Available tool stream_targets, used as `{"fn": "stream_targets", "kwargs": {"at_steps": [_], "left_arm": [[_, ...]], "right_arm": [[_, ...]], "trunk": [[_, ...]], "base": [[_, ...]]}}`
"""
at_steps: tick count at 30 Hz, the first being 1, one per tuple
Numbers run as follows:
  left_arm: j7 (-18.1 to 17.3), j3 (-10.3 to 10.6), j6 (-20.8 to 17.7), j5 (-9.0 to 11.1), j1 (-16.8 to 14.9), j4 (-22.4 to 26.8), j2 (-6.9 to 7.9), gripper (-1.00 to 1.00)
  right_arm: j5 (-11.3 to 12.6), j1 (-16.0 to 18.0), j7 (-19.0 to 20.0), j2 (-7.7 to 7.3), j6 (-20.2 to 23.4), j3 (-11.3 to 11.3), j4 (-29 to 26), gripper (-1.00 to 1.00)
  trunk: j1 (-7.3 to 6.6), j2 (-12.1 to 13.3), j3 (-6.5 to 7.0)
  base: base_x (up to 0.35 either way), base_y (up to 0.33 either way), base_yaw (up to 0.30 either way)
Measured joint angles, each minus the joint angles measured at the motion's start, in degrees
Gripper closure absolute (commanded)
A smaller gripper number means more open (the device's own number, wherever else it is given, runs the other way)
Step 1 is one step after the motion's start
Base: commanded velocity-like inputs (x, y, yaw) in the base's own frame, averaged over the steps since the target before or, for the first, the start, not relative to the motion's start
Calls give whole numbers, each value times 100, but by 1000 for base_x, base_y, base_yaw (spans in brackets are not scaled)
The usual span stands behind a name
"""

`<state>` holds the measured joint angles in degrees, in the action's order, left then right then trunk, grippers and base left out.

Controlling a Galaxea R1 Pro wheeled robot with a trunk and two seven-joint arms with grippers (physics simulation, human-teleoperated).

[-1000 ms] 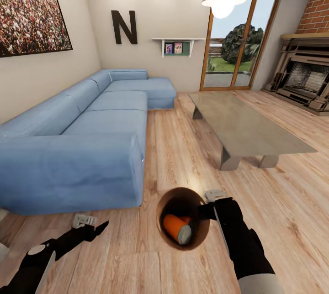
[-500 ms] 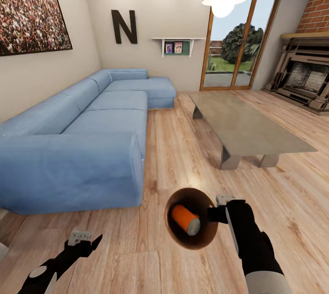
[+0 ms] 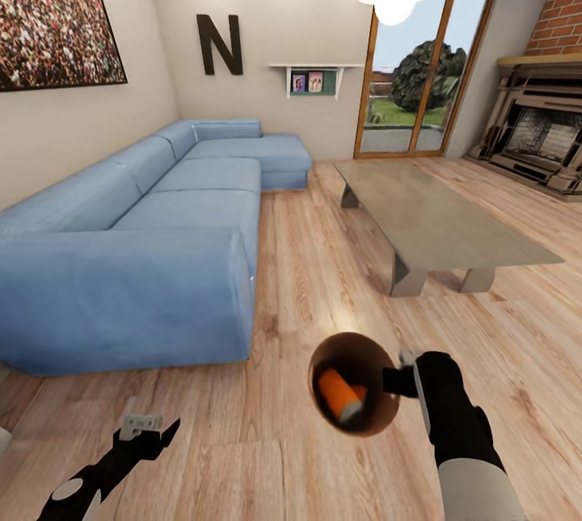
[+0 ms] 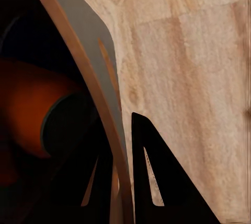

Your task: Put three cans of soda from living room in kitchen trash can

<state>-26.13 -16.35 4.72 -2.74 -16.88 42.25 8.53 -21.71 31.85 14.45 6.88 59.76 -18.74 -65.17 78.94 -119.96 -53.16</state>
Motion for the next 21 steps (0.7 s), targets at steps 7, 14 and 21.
{"fn": "stream_targets", "kwargs": {"at_steps": [7,14,21], "left_arm": [[3,0,18,1,0,-16,0,-100],[3,0,19,2,0,-22,0,-100],[0,0,177,-7,0,-111,0,-100]], "right_arm": [[250,161,16,-9,18,-174,407,100],[176,229,8,-5,9,-347,601,100],[65,380,2,-13,0,-691,942,100]], "trunk": [[154,-281,-125],[198,-363,-162],[198,-362,-162]], "base": [[0,0,0],[0,0,0],[0,0,0]]}}
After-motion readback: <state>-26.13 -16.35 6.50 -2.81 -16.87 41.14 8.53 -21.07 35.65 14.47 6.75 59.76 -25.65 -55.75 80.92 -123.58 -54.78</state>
